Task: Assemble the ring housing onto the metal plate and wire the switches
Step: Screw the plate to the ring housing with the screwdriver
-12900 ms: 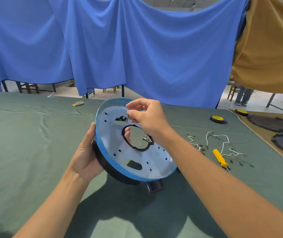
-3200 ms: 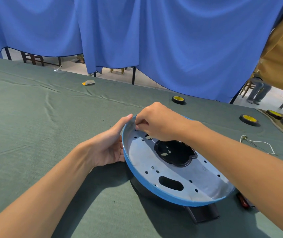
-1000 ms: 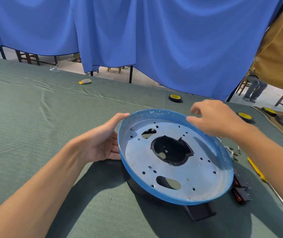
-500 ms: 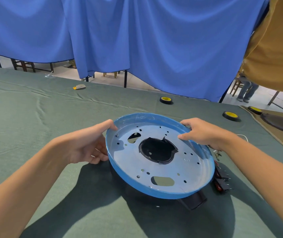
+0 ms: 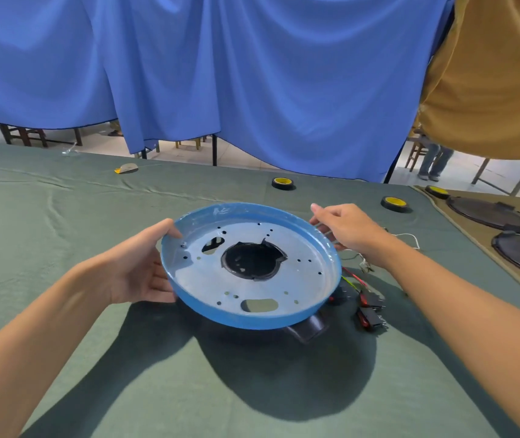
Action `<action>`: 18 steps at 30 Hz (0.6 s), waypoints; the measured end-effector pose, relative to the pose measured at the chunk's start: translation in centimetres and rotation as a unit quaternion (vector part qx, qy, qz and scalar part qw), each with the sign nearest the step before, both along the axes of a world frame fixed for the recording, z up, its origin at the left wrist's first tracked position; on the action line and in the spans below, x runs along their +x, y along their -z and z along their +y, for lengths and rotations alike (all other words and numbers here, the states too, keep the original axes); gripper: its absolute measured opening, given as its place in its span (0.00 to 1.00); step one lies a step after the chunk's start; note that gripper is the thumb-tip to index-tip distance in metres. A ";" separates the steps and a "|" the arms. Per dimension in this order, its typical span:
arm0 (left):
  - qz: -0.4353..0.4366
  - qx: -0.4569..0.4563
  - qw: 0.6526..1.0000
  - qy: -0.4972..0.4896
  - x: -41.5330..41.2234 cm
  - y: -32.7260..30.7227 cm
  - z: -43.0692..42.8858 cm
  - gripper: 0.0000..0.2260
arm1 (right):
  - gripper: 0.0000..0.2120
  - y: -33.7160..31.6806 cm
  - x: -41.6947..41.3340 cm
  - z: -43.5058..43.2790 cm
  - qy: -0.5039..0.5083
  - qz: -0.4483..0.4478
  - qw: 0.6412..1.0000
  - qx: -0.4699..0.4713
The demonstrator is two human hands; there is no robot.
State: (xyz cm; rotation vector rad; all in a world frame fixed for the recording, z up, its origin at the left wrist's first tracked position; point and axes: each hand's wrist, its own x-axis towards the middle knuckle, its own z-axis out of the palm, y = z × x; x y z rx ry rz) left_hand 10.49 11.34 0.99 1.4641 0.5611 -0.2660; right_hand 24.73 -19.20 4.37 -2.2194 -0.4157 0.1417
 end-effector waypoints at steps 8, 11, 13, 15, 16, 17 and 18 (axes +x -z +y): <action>-0.015 0.000 1.000 -0.026 -1.3 0.2 2.6 0.16 | 0.09 0.4 0.8 -6.1 0.090 -0.068 0.993 -0.022; -0.019 0.006 0.999 -0.027 -1.3 0.4 2.4 0.18 | 0.08 1.2 0.9 -7.9 0.108 -0.120 0.974 -0.156; -0.015 0.009 1.000 -0.019 -1.2 0.4 2.1 0.18 | 0.07 1.5 0.5 -8.8 0.107 -0.106 0.954 -0.260; -0.008 0.007 1.000 -0.014 -1.1 0.4 1.6 0.18 | 0.03 1.6 -0.1 -9.3 0.113 -0.086 0.926 -0.350; -0.006 0.006 1.000 -0.013 -1.0 0.4 1.4 0.18 | 0.03 1.7 -0.2 -9.5 0.117 -0.087 0.915 -0.375; -0.004 0.006 1.000 -0.011 -0.9 0.4 1.1 0.19 | 0.05 1.9 -0.3 -9.6 0.121 -0.091 0.911 -0.385; -0.003 0.005 1.000 -0.008 -0.8 0.4 0.9 0.20 | 0.05 2.0 -0.3 -9.6 0.126 -0.095 0.910 -0.385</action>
